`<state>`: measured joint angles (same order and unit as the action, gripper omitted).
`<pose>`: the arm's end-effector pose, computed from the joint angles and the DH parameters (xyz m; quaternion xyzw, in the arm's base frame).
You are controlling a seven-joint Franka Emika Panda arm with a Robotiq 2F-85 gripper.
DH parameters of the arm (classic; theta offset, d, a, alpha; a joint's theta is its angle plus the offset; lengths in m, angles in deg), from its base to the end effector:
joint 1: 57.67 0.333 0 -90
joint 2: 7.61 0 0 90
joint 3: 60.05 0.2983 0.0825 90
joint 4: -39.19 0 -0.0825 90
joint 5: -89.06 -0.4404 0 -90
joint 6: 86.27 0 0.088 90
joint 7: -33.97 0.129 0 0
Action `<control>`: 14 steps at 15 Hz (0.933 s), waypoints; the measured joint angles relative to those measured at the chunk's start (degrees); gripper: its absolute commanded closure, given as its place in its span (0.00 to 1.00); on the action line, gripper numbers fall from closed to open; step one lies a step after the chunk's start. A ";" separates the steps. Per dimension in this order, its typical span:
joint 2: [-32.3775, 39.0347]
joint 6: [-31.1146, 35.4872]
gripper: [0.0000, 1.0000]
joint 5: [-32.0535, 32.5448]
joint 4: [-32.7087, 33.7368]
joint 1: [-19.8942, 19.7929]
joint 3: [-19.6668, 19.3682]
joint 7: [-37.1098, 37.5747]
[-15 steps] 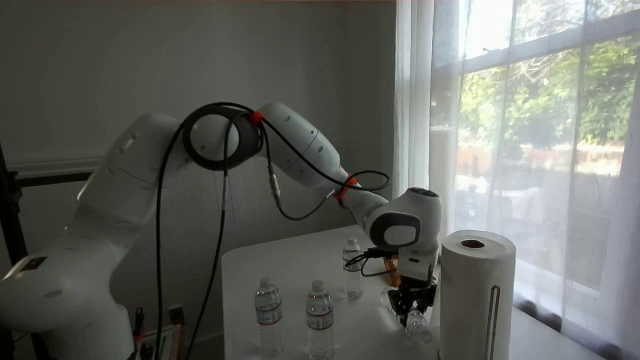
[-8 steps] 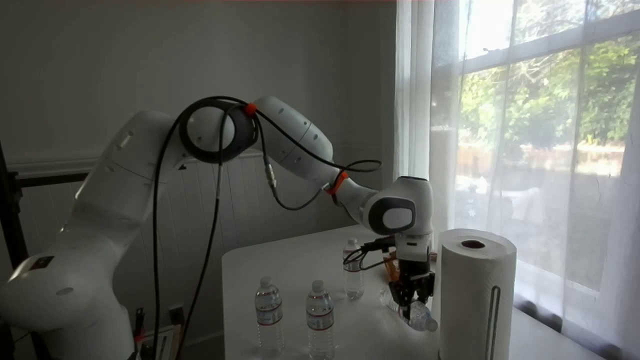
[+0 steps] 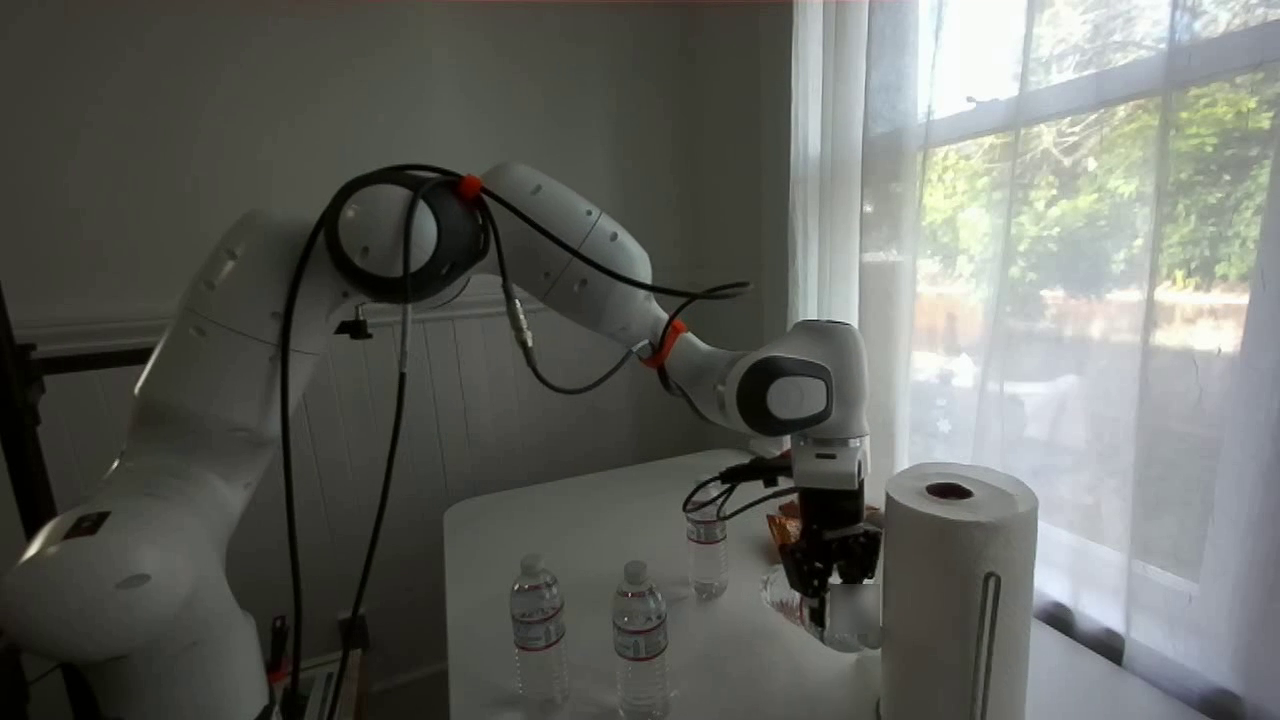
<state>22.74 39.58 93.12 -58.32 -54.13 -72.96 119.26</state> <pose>0.6966 -0.1102 0.2206 0.7008 -0.7081 0.0430 0.0744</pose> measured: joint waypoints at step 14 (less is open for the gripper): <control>-5.19 -5.45 0.79 9.08 -6.47 -0.50 -2.57 7.64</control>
<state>17.55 34.13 102.20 -64.79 -54.63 -75.53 126.90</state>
